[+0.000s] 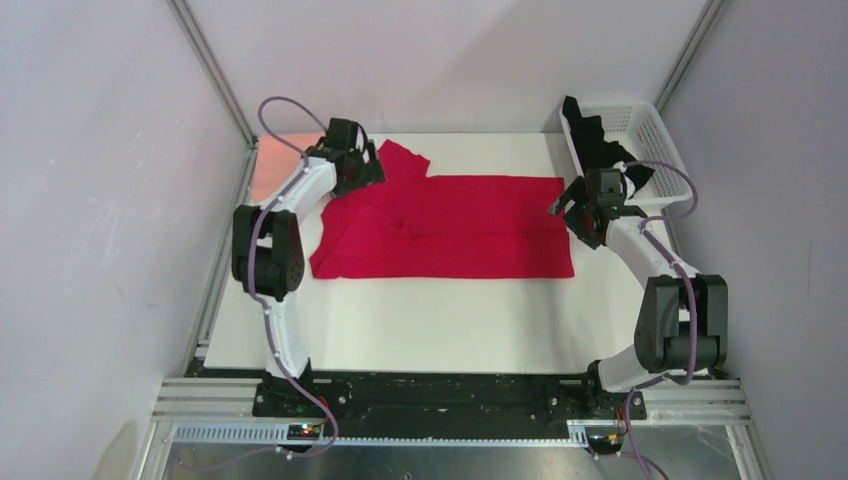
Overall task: Fold and stack the t-shirts
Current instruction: Fold the flattened tshirt in 1/3 of the way
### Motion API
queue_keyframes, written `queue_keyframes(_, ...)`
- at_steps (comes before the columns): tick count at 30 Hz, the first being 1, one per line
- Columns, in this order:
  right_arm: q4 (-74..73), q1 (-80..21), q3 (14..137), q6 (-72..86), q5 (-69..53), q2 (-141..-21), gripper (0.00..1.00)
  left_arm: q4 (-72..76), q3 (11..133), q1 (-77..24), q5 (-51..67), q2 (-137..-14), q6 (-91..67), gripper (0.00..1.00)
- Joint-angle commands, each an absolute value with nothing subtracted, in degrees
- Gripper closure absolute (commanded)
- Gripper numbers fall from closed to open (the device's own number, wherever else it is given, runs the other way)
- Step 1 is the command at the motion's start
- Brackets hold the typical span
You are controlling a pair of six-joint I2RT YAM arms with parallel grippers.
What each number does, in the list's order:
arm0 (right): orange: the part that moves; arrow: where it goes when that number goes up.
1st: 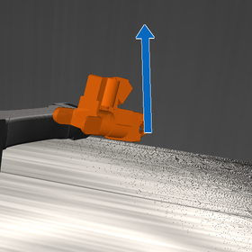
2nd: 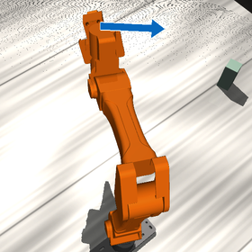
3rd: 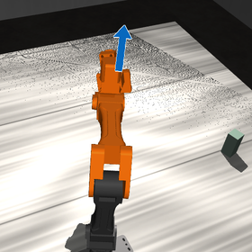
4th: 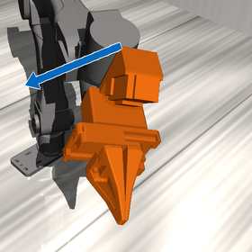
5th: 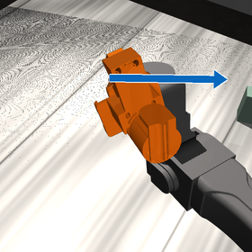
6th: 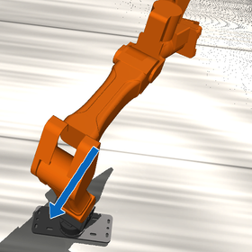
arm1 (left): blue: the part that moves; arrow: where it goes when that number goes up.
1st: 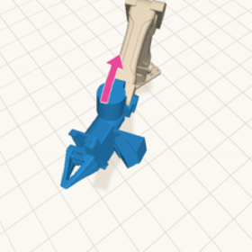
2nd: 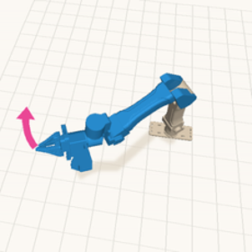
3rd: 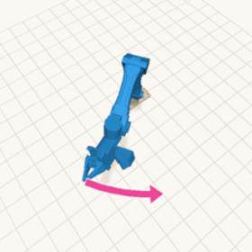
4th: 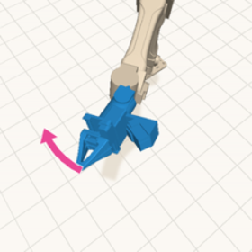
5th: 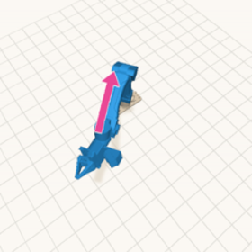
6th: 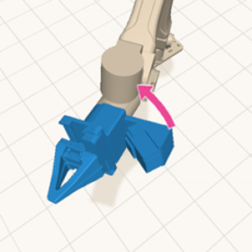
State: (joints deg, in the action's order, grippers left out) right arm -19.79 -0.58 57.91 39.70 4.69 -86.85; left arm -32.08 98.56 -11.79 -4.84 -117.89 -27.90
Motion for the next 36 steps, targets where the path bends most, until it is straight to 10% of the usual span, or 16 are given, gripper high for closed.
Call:
queue_keyframes(1,-20.38,-6.31,59.05,34.05,5.14,-82.28,0.06,-32.43,89.54,-12.62,-4.02,-107.20,-28.47,0.00)
queue_keyframes(18,-10.19,-15.37,52.96,33.86,-7.19,-96.23,0.01,-14.29,59.64,-13.37,4.88,-102.21,-35.59,0.00)
queue_keyframes(36,-24.18,-26.53,22.27,43.77,-3.16,-59.33,0.01,-16.23,13.06,-24.39,-4.76,-55.63,-52.85,0.00)
